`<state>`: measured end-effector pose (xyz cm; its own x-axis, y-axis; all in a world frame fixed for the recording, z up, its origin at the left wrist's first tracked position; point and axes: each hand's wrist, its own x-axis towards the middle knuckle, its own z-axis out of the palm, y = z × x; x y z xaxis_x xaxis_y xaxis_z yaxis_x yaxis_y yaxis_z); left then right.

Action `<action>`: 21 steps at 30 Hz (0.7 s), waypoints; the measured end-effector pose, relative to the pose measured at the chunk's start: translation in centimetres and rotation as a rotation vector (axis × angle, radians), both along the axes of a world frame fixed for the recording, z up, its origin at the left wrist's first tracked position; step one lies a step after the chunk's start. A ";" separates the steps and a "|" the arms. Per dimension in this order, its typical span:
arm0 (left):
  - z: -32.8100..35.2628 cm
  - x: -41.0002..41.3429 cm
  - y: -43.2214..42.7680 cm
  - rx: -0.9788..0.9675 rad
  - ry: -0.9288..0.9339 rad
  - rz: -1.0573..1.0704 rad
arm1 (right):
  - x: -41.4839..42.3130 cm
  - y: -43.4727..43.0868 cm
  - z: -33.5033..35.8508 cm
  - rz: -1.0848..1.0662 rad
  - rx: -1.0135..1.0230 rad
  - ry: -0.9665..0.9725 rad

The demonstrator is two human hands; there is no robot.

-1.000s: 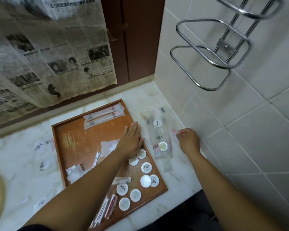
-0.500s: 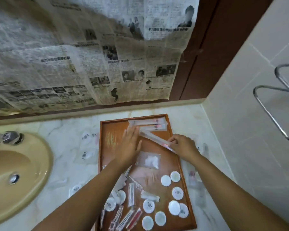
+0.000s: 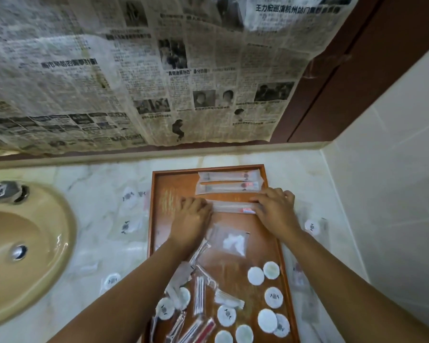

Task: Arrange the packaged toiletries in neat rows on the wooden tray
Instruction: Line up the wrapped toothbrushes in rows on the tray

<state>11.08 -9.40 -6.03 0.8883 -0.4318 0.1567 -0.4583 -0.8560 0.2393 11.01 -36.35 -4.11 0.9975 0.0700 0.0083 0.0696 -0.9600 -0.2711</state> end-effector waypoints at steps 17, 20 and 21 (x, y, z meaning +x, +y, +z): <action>0.4 1.2 0.3 -0.094 0.086 0.115 | -1.5 -0.7 -0.1 0.039 -0.019 -0.074; 1.7 1.5 0.6 -0.235 0.159 0.210 | -0.6 -0.9 1.5 -0.026 0.013 -0.009; 2.0 1.6 0.7 -0.265 0.177 0.243 | -0.3 -0.8 2.1 -0.043 0.013 0.045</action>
